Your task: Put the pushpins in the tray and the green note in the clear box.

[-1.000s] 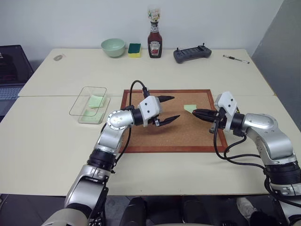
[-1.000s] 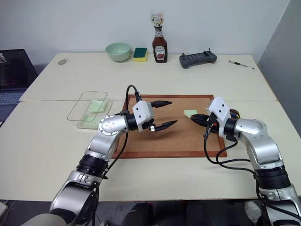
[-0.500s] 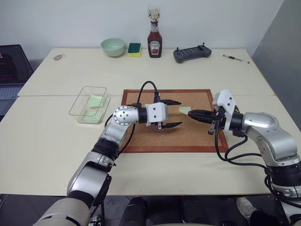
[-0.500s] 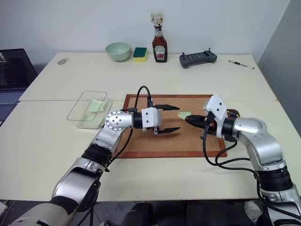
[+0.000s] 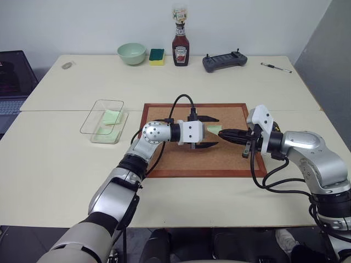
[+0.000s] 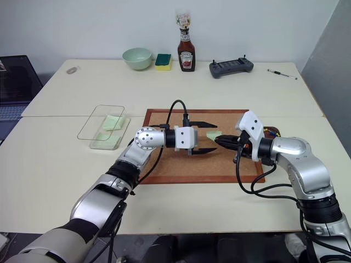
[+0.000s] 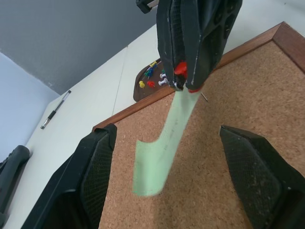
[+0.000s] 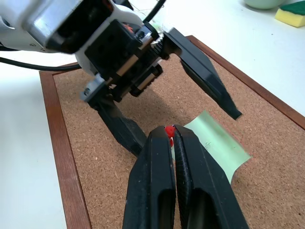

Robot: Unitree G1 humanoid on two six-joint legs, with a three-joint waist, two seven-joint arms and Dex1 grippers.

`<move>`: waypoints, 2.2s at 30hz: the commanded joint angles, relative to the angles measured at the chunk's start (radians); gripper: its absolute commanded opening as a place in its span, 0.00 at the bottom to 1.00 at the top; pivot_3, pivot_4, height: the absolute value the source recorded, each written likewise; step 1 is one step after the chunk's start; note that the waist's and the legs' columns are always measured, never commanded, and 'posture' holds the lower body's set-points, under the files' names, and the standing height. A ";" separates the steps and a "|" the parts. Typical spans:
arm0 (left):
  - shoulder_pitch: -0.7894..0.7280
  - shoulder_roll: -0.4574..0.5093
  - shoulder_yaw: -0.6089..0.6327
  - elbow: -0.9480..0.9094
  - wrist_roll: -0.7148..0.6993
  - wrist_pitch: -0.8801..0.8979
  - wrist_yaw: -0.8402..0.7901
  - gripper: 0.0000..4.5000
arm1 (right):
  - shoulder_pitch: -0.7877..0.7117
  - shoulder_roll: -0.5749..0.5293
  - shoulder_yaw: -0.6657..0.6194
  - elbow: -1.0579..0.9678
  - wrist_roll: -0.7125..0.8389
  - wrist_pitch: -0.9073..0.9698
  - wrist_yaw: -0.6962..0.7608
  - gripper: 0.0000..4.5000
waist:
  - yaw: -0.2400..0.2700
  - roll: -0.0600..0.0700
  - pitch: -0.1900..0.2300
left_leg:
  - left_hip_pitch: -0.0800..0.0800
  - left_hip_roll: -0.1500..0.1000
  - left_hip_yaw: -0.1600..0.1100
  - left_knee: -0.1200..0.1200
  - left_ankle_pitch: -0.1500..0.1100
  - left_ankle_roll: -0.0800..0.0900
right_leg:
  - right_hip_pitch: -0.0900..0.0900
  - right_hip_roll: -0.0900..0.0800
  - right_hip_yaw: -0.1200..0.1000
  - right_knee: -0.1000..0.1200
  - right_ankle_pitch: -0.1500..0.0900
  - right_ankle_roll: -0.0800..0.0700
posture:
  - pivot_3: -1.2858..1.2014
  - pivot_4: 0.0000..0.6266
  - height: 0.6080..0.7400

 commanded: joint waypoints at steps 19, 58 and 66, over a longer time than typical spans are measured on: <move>-0.045 -0.017 -0.026 0.108 0.062 -0.125 0.047 0.01 | -0.019 0.006 -0.011 -0.042 0.038 0.017 -0.023 0.00 | 0.000 0.000 0.000 | -0.003 0.000 0.000 0.000 0.000 0.000 | -0.003 0.000 0.000 0.001 0.000 0.000 | 0.52 0.24 1.00; 0.122 0.079 0.017 -0.173 0.006 0.034 0.087 0.01 | -0.035 -0.146 -0.047 0.404 -0.342 -0.232 -0.333 0.00 | -0.015 0.001 0.000 | -0.003 0.000 0.002 0.000 0.000 0.000 | -0.005 0.000 0.002 0.003 0.000 0.000 | 0.52 0.24 1.00; 0.140 0.079 0.023 -0.221 -0.001 0.092 0.102 0.01 | -0.077 -0.118 -0.018 0.503 -0.385 -0.271 -0.321 0.00 | -0.023 0.001 -0.001 | -0.003 0.000 0.002 0.001 0.000 0.000 | -0.005 0.000 0.002 0.003 0.000 0.000 | 0.52 0.24 1.00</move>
